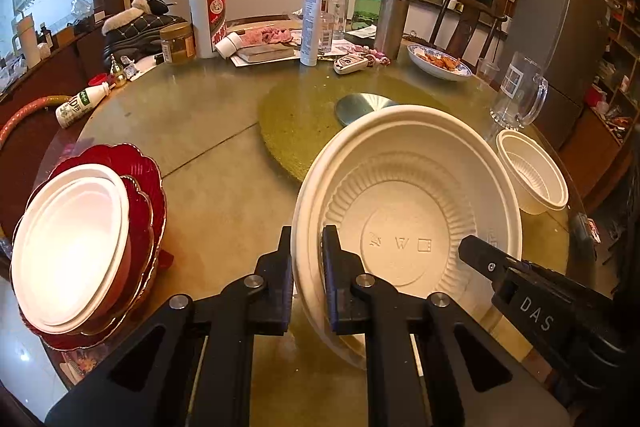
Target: Organize plates and bowls
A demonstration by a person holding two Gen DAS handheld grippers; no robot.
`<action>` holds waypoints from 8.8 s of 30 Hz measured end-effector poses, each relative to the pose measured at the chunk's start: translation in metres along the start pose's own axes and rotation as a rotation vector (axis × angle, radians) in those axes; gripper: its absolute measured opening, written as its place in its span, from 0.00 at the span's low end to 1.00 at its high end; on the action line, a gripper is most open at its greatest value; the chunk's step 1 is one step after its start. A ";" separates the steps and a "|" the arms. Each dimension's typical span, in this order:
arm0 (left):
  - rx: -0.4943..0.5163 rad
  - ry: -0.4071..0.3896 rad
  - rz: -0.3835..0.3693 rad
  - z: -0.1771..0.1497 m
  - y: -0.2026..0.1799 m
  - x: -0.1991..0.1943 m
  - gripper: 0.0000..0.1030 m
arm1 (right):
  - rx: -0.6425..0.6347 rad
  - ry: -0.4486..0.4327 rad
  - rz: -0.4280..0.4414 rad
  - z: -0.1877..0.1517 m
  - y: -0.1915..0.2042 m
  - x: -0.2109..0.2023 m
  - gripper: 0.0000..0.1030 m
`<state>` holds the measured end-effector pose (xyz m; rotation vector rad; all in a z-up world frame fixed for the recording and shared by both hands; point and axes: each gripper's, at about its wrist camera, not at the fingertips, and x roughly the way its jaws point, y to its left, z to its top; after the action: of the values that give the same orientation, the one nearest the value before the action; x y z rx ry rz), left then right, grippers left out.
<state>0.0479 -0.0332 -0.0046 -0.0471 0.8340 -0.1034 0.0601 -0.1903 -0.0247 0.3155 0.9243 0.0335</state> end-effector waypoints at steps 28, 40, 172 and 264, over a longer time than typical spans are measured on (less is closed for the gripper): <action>-0.027 -0.073 0.035 -0.008 0.028 -0.037 0.11 | -0.084 -0.043 0.083 -0.009 0.032 -0.020 0.12; -0.049 -0.100 0.017 -0.009 0.044 -0.052 0.11 | -0.122 -0.069 0.085 -0.011 0.052 -0.034 0.12; -0.298 0.092 0.184 -0.003 0.222 -0.033 0.12 | -0.511 0.211 0.081 -0.018 0.265 0.048 0.18; 0.197 0.186 -0.203 0.062 -0.217 0.109 0.12 | 0.384 0.065 -0.080 0.096 -0.246 0.001 0.12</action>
<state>0.1505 -0.2612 -0.0251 0.0639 0.9994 -0.3854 0.1105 -0.4492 -0.0410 0.6354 1.0054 -0.2108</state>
